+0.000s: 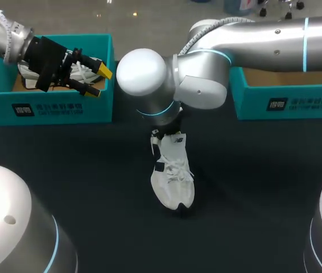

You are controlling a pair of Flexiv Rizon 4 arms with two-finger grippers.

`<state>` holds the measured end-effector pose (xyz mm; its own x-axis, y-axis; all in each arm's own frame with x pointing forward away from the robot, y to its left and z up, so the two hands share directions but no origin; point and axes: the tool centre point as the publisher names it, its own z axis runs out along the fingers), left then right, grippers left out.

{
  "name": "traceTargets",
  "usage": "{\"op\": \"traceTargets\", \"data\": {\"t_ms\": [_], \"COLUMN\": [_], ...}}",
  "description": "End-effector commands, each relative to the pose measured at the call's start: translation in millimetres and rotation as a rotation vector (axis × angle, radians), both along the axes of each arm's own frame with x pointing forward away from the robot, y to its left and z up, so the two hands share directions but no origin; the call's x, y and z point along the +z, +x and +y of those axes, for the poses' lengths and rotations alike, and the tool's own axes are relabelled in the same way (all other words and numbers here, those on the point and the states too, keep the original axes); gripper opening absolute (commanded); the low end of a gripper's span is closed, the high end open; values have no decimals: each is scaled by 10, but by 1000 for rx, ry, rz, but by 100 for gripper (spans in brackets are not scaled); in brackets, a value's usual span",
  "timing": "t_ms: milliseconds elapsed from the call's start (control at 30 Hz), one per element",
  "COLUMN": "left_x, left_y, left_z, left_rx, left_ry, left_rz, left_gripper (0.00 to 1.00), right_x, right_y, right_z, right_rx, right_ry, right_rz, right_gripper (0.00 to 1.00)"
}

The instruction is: Take the shoe out of the shoebox, open the shoe tongue, remove and reinsert the insole, then place the shoe into the shoebox

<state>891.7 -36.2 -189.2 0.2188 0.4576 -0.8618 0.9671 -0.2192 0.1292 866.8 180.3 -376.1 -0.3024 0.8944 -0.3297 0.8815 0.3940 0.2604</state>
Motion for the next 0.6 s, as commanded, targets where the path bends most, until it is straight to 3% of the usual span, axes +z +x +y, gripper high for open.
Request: {"op": "traceTargets", "data": {"t_ms": [33,600], "left_x": [7,7], "left_y": [-8,-8], "left_z": [2,2], "left_rx": [1,1], "left_ry": [4,4], "left_rz": [-1,-1], "left_gripper": [100,100], "right_x": [-94,-339], "right_y": [30,-39], "right_z": [31,96], "right_rx": [0,-14], "right_ry": [-19,45], "right_rz": [11,66], "right_gripper": [0,0]}}
